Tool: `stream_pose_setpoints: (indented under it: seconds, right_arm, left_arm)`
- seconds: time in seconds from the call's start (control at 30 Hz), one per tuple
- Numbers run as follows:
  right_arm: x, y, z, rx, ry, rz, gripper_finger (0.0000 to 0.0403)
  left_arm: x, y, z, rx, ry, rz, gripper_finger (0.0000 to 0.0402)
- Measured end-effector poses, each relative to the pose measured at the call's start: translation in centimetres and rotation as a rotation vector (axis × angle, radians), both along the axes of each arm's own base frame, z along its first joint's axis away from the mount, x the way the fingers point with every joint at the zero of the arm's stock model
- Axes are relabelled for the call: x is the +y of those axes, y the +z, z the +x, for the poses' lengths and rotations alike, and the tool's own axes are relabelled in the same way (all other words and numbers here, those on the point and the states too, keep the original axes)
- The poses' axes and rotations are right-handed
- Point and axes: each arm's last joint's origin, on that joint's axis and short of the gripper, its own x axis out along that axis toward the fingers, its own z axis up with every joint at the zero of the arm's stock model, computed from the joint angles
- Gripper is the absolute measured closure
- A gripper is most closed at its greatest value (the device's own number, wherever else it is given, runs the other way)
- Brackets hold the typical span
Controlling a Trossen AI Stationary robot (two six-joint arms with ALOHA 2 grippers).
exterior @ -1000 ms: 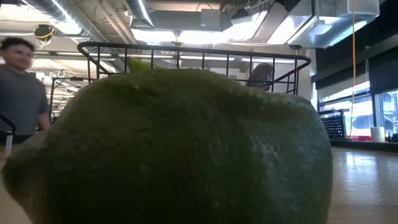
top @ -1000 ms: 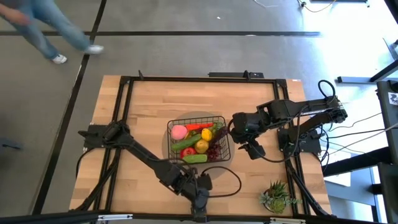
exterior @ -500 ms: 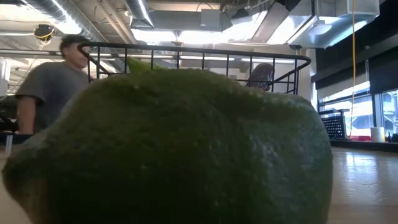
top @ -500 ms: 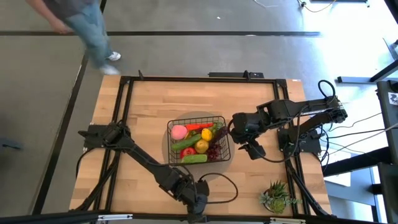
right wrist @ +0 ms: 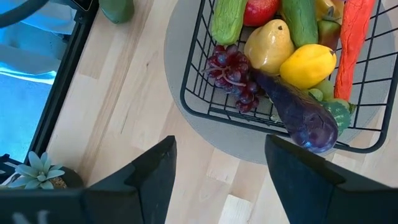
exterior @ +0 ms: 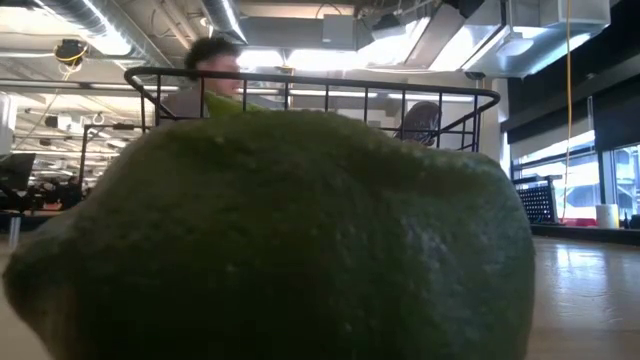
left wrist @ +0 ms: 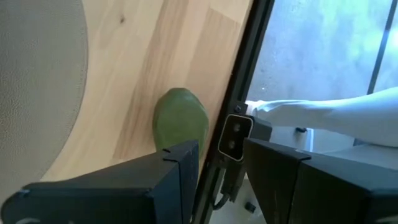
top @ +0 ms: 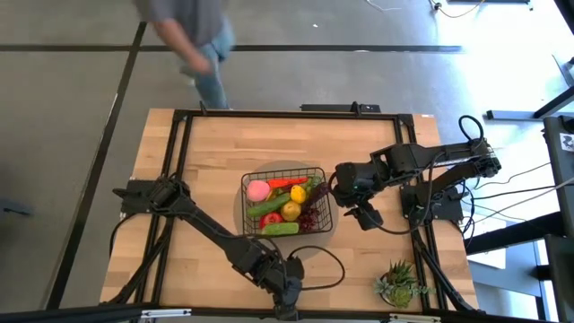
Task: Build produce basket
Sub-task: Put the green lime into the black wire basket
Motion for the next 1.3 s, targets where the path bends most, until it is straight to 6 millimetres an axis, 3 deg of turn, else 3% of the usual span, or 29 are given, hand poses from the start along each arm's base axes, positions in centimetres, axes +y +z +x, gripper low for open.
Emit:
stream_pose_setpoints:
  seconds: [0.9, 1.3]
  right_arm:
    - [0.02, 0.06, 0.12, -0.009, -0.025, 0.011, 0.0166]
    - [0.02, 0.06, 0.12, -0.009, -0.025, 0.012, 0.0166]
  left_arm:
    - [0.21, -0.05, 0.05, 0.0, 0.002, 0.016, 0.0283]
    - [0.35, -0.23, -0.01, 0.002, 0.022, 0.053, 0.0173]
